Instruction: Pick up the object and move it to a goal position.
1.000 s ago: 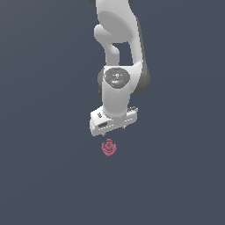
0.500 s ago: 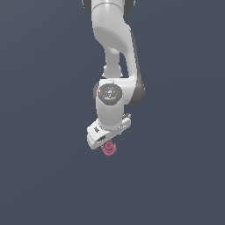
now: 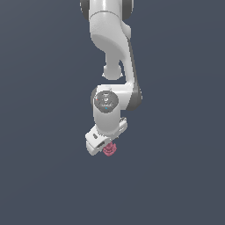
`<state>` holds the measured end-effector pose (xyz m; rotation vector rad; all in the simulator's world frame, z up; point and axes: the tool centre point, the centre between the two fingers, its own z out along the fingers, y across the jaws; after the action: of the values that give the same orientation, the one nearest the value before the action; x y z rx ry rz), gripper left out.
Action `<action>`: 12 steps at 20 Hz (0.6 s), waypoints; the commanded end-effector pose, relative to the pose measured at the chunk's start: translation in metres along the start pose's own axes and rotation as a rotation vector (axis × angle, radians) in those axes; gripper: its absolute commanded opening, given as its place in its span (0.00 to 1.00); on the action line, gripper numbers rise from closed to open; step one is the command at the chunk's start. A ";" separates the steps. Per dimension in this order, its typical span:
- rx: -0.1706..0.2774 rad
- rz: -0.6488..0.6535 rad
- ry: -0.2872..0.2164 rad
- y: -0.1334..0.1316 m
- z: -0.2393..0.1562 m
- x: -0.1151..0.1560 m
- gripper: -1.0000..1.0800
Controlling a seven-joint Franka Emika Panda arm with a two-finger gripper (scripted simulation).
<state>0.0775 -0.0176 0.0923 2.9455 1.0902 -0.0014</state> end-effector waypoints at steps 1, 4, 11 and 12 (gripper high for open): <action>0.000 -0.010 0.001 0.001 0.001 0.001 0.96; 0.000 -0.006 0.000 0.001 0.001 0.000 0.96; 0.000 -0.009 0.001 0.000 0.027 0.000 0.96; 0.000 -0.009 0.001 0.000 0.033 0.000 0.96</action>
<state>0.0781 -0.0182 0.0684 2.9410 1.1025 0.0014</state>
